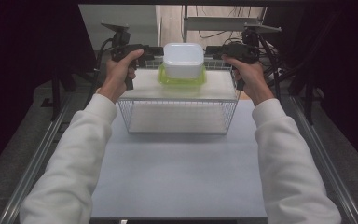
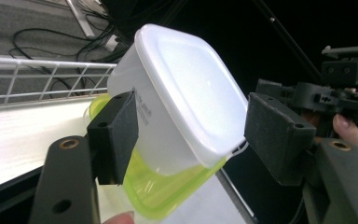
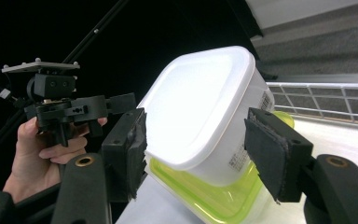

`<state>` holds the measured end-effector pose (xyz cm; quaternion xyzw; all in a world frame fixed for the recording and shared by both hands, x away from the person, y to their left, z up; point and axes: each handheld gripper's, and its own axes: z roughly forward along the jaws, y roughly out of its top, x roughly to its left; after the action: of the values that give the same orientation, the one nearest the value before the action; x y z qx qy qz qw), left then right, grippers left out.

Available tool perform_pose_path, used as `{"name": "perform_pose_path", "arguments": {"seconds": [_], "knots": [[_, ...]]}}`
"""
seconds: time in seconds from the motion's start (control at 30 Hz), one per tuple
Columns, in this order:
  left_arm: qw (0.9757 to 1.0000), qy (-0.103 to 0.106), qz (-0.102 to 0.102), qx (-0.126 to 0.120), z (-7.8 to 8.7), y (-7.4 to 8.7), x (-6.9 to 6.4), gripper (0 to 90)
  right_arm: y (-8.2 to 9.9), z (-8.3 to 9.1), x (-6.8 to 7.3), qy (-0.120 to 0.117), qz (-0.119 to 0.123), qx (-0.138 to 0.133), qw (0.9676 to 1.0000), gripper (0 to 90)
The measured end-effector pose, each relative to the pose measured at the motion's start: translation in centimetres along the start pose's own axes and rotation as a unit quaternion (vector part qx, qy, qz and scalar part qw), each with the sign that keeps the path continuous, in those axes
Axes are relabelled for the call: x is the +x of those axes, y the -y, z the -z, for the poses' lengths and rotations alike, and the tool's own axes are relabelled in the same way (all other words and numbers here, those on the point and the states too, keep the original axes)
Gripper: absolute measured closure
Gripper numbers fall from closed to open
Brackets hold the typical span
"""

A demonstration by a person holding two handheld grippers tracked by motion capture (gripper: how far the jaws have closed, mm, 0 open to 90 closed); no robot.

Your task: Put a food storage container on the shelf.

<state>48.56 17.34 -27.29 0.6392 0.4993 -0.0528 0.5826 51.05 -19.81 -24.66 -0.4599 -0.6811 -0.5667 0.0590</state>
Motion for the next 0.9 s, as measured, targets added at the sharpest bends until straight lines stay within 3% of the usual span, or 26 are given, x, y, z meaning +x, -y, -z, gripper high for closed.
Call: {"name": "perform_pose_path", "arguments": {"seconds": [0.57,0.73,0.87,0.9], "knots": [[0.9995,0.01,-0.028,0.007,1.9,2.6,-0.8,31.3,3.2,3.4,-1.0,0.003,0.048,-0.018,0.9987,35.0],[0.9983,0.007,-0.058,0.005,3.1,4.2,-1.6,30.8,4.4,4.8,-0.8,0.002,0.07,-0.024,0.9972,32.5],[0.9958,0.002,-0.092,-0.001,4.4,6.8,-2.4,29.8,6.4,6.5,-0.9,0.013,0.098,-0.025,0.9948,30.0],[0.9958,0.002,-0.092,-0.001,4.4,6.8,-2.4,29.6,6.4,6.5,-0.9,0.013,0.098,-0.025,0.9948,30.0]]}}
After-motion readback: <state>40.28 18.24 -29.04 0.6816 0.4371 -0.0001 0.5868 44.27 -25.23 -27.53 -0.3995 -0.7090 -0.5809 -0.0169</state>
